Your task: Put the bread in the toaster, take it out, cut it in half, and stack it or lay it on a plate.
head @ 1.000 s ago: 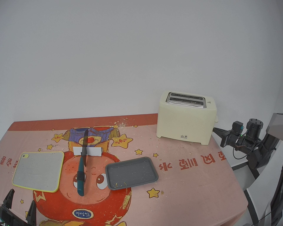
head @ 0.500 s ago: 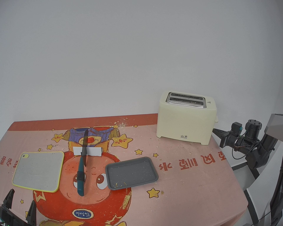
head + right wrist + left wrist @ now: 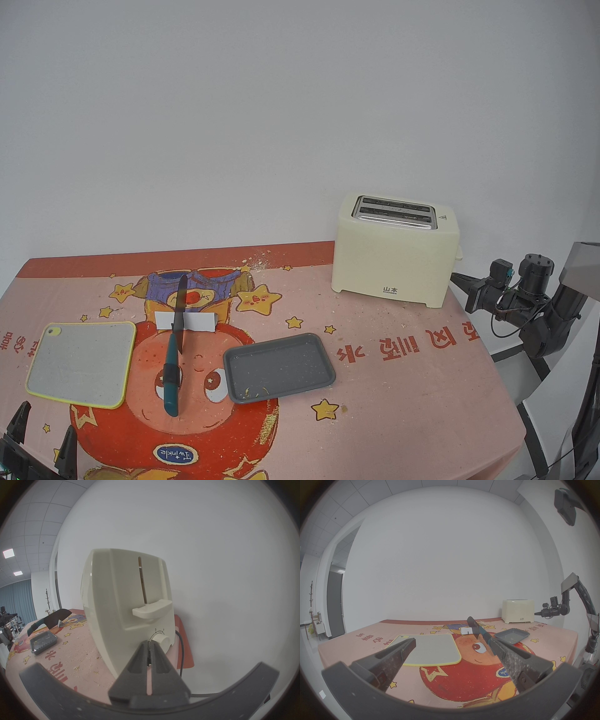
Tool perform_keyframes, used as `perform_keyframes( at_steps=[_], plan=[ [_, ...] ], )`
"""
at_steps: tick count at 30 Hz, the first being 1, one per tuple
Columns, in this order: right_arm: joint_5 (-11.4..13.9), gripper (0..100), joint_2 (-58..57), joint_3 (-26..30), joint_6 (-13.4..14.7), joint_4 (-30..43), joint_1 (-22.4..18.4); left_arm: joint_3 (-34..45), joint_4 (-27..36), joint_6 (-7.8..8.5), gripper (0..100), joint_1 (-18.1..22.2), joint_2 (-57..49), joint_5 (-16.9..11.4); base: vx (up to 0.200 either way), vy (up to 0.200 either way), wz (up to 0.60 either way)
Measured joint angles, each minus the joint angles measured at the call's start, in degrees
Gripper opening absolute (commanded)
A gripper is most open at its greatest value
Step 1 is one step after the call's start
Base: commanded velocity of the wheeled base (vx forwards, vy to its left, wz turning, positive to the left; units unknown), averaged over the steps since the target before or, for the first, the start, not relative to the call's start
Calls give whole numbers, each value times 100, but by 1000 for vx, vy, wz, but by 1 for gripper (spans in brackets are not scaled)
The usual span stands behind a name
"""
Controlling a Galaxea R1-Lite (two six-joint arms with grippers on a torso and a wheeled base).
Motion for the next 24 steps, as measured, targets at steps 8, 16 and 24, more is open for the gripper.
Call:
perform_keyframes(
  at_steps=[8,16,24],
  plan=[
    [0,0,20,9,0,-2,-22,0,0,-2,100,0,0,2,0,0,0],
    [2,0,28,11,2,-9,-33,0,0,0,100,0,0,2,0,0,0],
    [2,0,39,11,2,-9,-63,0,0,0,100,0,0,2,0,0,0]
  ],
)
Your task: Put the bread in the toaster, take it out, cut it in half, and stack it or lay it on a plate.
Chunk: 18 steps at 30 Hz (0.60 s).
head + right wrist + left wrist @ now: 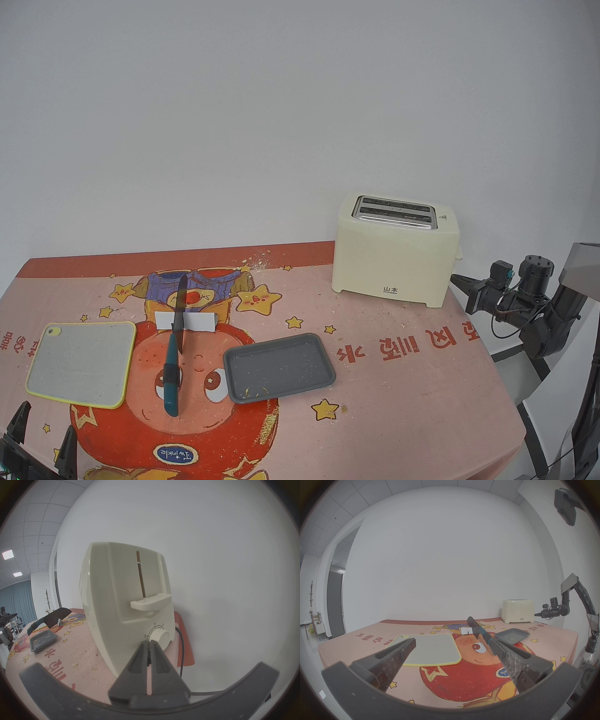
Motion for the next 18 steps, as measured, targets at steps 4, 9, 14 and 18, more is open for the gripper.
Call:
perform_keyframes(
  at_steps=[4,9,14,18],
  plan=[
    [0,0,4,0,0,-2,-2,0,0,0,100,0,0,0,0,0,0],
    [-5,0,6,6,0,-2,5,0,0,0,100,0,0,0,0,0,0],
    [-7,0,15,9,0,-2,16,0,0,-2,100,0,0,0,0,0,0],
    [-9,0,22,9,0,-2,30,0,0,-2,100,0,0,0,0,0,0]
  ],
)
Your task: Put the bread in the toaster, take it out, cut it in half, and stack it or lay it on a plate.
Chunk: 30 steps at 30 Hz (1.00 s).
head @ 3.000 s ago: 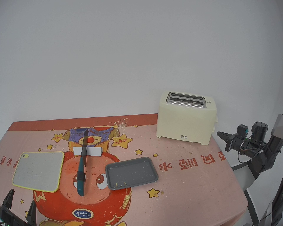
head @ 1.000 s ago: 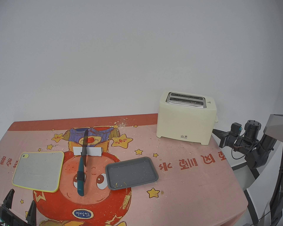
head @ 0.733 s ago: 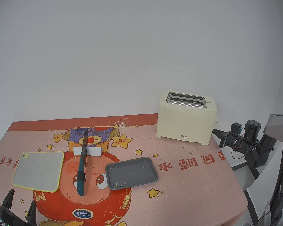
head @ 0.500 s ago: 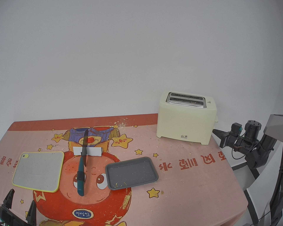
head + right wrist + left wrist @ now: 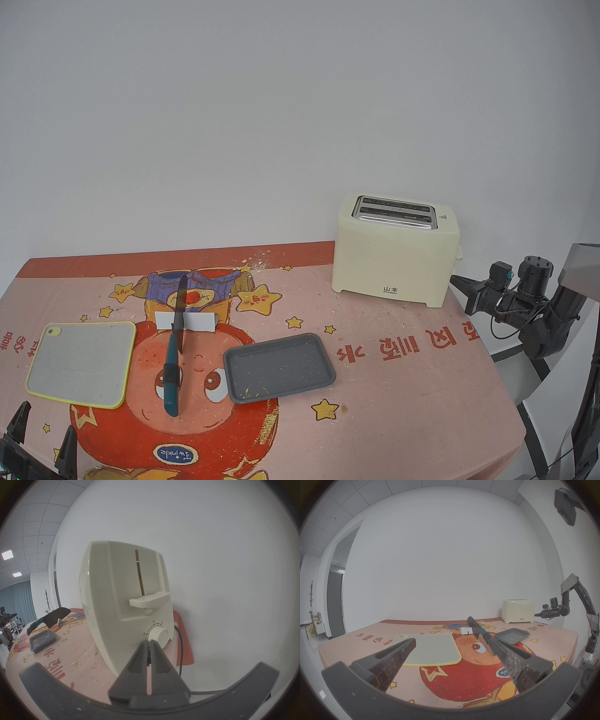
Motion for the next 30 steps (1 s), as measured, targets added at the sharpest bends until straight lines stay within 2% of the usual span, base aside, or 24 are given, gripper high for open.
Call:
perform_keyframes(
  at_steps=[21,30],
  plan=[
    [4,0,78,34,-5,-62,-11,0,0,2,100,0,0,-2,0,0,0],
    [20,0,-355,689,-9,-128,46,0,0,2,100,0,0,0,0,0,0]
  ],
)
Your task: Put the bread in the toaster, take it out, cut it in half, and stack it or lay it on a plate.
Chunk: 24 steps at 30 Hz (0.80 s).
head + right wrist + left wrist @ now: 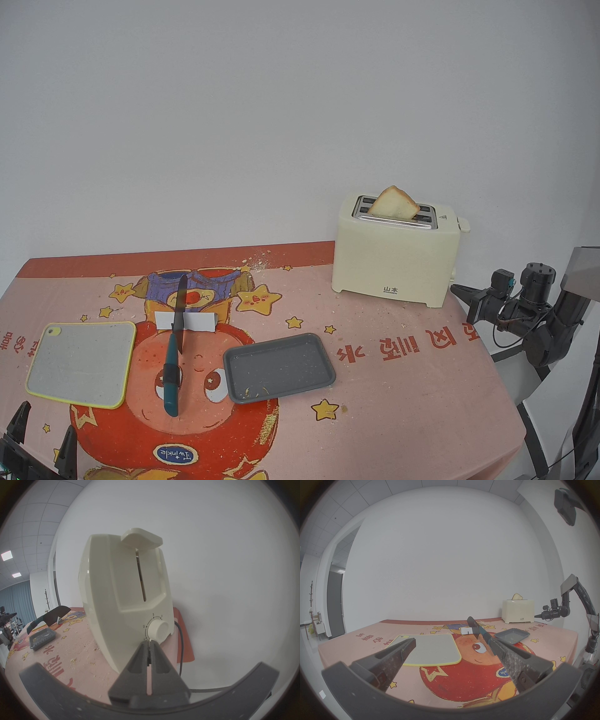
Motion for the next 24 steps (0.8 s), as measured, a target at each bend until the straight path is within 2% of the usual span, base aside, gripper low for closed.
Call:
perform_keyframes(
  at_steps=[5,10,17,24],
  plan=[
    [11,0,-634,345,-2,0,-55,0,0,-2,100,0,0,0,0,0,0],
    [69,0,-1285,358,-2,88,-339,0,0,0,100,0,0,0,0,0,0],
    [312,0,-1866,-317,-9,809,-440,0,0,-2,100,0,0,-2,0,0,0],
    [649,0,-2164,-1314,-20,1963,-20,0,0,0,100,0,0,0,0,0,0]
  ],
)
